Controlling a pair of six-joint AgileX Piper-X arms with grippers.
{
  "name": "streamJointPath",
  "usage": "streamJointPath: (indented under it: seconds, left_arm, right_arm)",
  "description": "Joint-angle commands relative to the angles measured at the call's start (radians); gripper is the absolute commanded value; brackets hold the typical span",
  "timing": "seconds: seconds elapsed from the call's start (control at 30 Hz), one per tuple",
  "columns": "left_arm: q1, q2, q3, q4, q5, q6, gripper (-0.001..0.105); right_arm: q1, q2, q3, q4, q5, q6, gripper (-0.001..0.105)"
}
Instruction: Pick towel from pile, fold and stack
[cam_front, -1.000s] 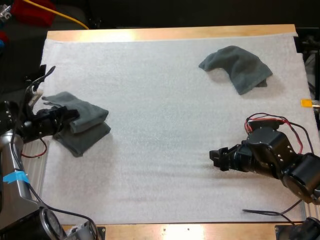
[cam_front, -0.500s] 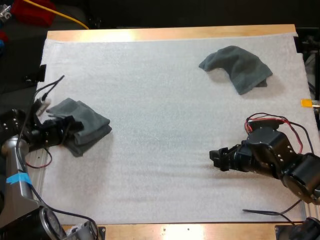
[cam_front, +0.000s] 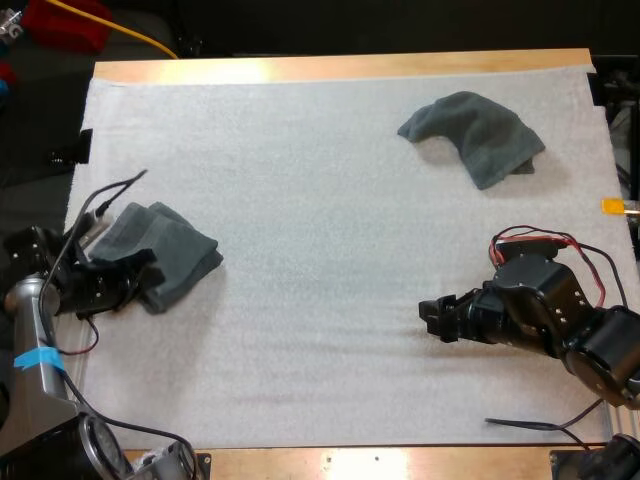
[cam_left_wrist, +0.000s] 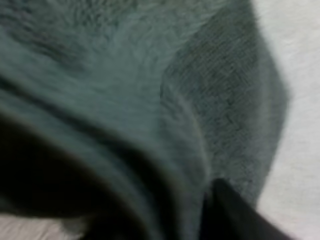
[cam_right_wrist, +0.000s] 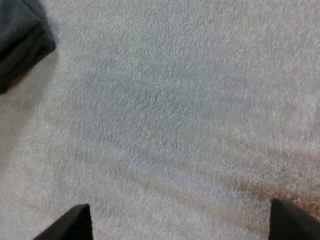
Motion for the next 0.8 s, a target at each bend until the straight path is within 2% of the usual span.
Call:
streamJointPath:
  seconds: [0.0,0.03,0.2,0.33,0.5,0.77]
  left_arm:
    - [-0.001,-0.004,-0.014,0.028,-0.042,0.011,0.067]
    - [-0.001,-0.004,-0.019,0.04,-0.052,0.018,0.072]
    - [-0.001,-0.017,-0.083,0.12,-0.148,0.057,0.062]
    - [-0.001,-0.077,-0.132,0.131,-0.215,0.058,0.061]
    - [-0.014,-0.175,-0.184,0.129,-0.223,0.06,0.062]
    - [-0.103,-0.205,-0.191,0.144,-0.227,0.111,0.07]
  right_arm:
    - [0.002,-0.005,-0.006,0.001,-0.005,-0.013,0.069]
    - [0.002,-0.005,-0.006,0.001,-0.005,-0.013,0.069]
    - [0.002,-0.005,-0.006,0.001,-0.005,-0.013,0.069]
    - [0.002,-0.005,-0.006,0.001,-0.005,-0.013,0.069]
    - [0.002,-0.005,-0.006,0.001,-0.005,-0.013,0.069]
    - [0.002,-0.005,-0.006,0.001,-0.005,-0.017,0.069]
